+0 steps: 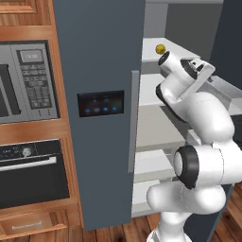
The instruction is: Retrieve a lemon from the fridge and place it on the cutting board with the fish.
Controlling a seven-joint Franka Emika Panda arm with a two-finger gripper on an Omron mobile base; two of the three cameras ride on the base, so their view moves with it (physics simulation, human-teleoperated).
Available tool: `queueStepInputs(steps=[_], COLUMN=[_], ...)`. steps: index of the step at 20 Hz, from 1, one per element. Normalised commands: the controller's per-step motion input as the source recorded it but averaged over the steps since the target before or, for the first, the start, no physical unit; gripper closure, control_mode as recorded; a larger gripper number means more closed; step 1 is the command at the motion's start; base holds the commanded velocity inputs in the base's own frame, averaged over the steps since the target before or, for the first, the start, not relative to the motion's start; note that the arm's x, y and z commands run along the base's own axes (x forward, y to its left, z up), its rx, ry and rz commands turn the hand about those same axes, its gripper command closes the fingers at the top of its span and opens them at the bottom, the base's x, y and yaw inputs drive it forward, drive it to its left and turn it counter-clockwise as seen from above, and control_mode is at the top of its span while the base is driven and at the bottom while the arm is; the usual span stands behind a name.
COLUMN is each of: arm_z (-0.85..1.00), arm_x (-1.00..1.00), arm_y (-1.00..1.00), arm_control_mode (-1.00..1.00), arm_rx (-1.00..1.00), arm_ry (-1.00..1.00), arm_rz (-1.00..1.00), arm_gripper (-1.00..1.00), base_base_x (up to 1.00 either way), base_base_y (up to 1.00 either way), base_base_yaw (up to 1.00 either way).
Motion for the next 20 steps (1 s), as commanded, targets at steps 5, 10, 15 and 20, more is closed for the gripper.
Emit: queueStepInputs(steps=[5,10,15,20], arm_z=[0.06,-0.07,-0.34,-0.36], arm_x=[0.00,-0.21,-0.58,-0.98], arm_y=[0.77,0.81,0.47,0.49], arm_control_mode=[-1.00,-1.00,-1.00,-1.00], arm_rx=[0.28,0.58,0.57,0.33], arm_ry=[0.01,0.00,-0.07,-0.17], arm_rz=[0.00,-0.15,-0.44,-0.42], arm_gripper=[-1.00,-1.00,-1.00,-1.00], base_base_x=[0.00,0.00,0.00,0.00], base_base_y=[0.00,0.00,0.00,0.00], base_base_yaw=[0.00,0.00,0.00,0.00])
